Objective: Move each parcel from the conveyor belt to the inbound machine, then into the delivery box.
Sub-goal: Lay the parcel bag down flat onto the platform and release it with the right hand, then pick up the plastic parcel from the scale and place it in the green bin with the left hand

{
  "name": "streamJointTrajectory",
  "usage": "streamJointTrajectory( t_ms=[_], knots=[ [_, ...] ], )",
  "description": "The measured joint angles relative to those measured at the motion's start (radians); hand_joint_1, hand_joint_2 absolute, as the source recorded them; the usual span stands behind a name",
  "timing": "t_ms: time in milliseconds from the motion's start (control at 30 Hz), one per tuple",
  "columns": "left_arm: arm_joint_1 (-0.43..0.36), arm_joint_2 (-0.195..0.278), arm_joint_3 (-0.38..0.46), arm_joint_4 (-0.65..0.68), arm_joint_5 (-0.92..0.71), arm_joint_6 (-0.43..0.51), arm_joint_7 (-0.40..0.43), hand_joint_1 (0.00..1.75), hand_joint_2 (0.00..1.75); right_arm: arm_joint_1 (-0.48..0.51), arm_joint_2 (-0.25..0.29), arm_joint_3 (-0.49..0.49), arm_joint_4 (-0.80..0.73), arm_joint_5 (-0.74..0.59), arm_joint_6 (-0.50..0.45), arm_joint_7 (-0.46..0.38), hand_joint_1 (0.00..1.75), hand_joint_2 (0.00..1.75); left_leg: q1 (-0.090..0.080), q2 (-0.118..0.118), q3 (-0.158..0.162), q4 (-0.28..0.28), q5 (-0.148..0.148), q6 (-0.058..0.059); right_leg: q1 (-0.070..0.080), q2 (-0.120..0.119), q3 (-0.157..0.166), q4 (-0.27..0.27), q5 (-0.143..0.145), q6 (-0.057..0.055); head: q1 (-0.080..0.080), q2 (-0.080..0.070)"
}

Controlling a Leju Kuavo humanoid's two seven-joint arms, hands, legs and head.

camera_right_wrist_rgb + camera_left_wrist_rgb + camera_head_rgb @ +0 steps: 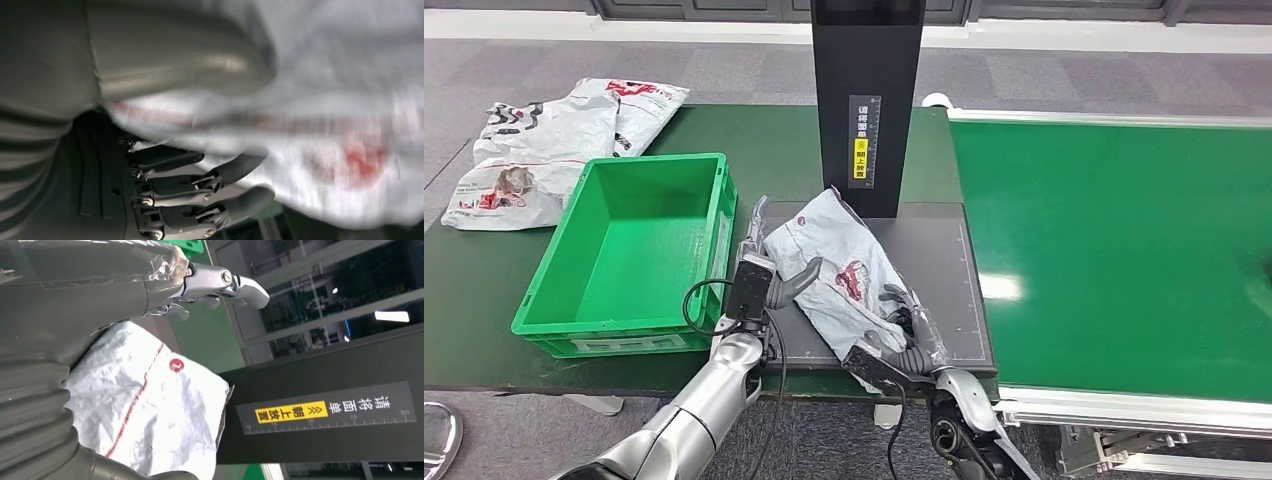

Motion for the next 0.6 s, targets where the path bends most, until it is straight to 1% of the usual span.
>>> streamJointTrajectory(
  t_ms=[100,233,300,433,600],
  knots=[
    [0.012,0.001,0.000,-0.014,-0.015,0.014,-0.001,0.00,1.75,0.009,0.000,-0.034,-0.014,-0.070,-0.053,-0.066,0.00,1.75,0.000,-0.001,-0.001,0.000,0.000,0.000,0.000,0.000,0.000,0.000,0.000,0.000,0.000,0.000],
    [0.019,0.001,0.000,-0.022,-0.020,0.014,0.001,0.00,1.75,0.013,0.000,-0.061,-0.025,-0.101,-0.067,-0.091,0.00,1.75,-0.001,-0.001,-0.001,0.000,0.000,0.000,0.000,0.000,-0.001,0.000,0.000,0.000,0.000,0.000],
    [0.020,0.001,0.000,-0.023,-0.033,0.009,0.013,0.00,1.75,0.015,0.000,-0.073,-0.031,-0.144,-0.078,-0.125,0.00,1.75,-0.001,-0.001,-0.002,0.000,0.000,0.000,0.000,0.000,-0.001,0.000,0.000,0.000,0.000,0.000],
    [0.015,0.001,-0.004,-0.004,-0.106,-0.035,0.081,0.00,1.75,0.015,0.005,-0.124,-0.061,-0.301,-0.098,-0.226,0.00,1.75,-0.001,-0.001,-0.002,0.000,0.000,0.000,0.000,0.000,-0.002,0.000,0.000,0.000,0.000,0.000],
    [-0.001,-0.004,-0.040,0.051,-0.204,-0.080,0.151,0.00,1.75,0.011,0.014,-0.187,-0.111,-0.402,-0.093,-0.275,0.00,1.75,-0.001,-0.001,-0.002,0.000,0.000,0.000,-0.001,0.000,-0.002,0.000,0.000,0.000,0.000,0.000]
  ],
)
